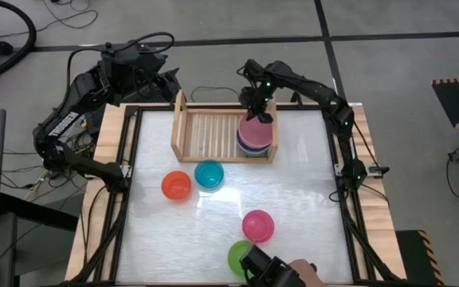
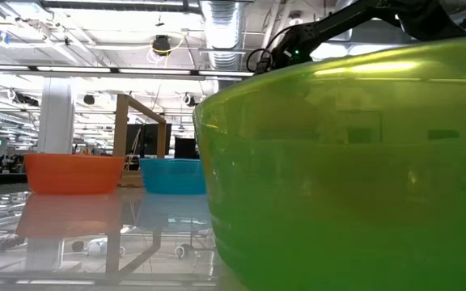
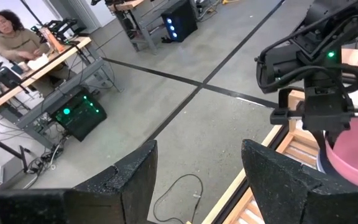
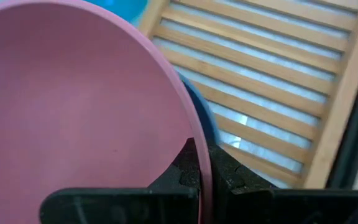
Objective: Place and stack bowls onto a shelf
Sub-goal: Stack the pink bowl on top of the blue bowl on the shelf, then put the light orange bowl on the shelf
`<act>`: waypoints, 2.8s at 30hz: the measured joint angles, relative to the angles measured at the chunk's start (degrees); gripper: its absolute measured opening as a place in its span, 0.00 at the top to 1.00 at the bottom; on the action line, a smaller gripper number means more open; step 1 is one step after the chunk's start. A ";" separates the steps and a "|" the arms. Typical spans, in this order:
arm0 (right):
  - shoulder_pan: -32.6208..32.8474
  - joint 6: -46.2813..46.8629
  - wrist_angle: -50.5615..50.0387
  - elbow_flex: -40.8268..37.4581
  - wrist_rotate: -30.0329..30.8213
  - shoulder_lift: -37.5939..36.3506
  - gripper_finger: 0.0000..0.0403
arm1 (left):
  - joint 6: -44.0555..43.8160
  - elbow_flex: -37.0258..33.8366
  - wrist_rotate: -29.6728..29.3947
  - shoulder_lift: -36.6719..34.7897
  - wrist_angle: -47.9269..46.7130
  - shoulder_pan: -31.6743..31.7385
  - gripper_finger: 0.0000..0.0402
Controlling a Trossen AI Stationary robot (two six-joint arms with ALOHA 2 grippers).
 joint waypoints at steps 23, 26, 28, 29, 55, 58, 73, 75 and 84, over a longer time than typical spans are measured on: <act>1.02 6.64 2.29 0.00 5.35 0.00 0.56 | -0.44 0.00 3.07 0.00 -0.01 0.00 0.45; 1.00 7.35 2.57 0.00 5.35 -0.12 0.47 | -0.44 0.00 3.04 0.00 0.00 0.00 0.45; 0.96 7.99 2.30 0.79 5.47 -0.29 0.42 | -0.69 0.00 3.04 0.00 0.00 0.00 0.45; 0.87 8.31 2.08 1.60 5.40 -0.36 0.41 | -0.88 0.00 3.03 0.00 0.00 0.00 0.45; 1.17 34.95 5.75 17.90 4.37 -17.20 0.42 | -21.09 -14.26 22.88 -7.22 -26.43 -9.78 0.45; 1.90 37.16 5.06 17.90 3.54 -20.02 0.42 | -25.54 -25.97 19.52 -13.22 -19.49 -12.18 0.45; 8.78 49.99 -11.17 17.81 5.17 -22.11 0.42 | -46.92 -55.88 23.10 -21.35 -11.66 -13.53 0.45; 9.87 50.00 -11.27 17.80 5.63 -21.36 0.42 | -49.68 -58.12 22.26 -20.74 -11.05 -13.51 0.45; 11.89 50.01 -11.86 17.79 6.71 -19.58 0.42 | -55.82 -69.27 28.40 -20.15 -0.02 -13.73 0.45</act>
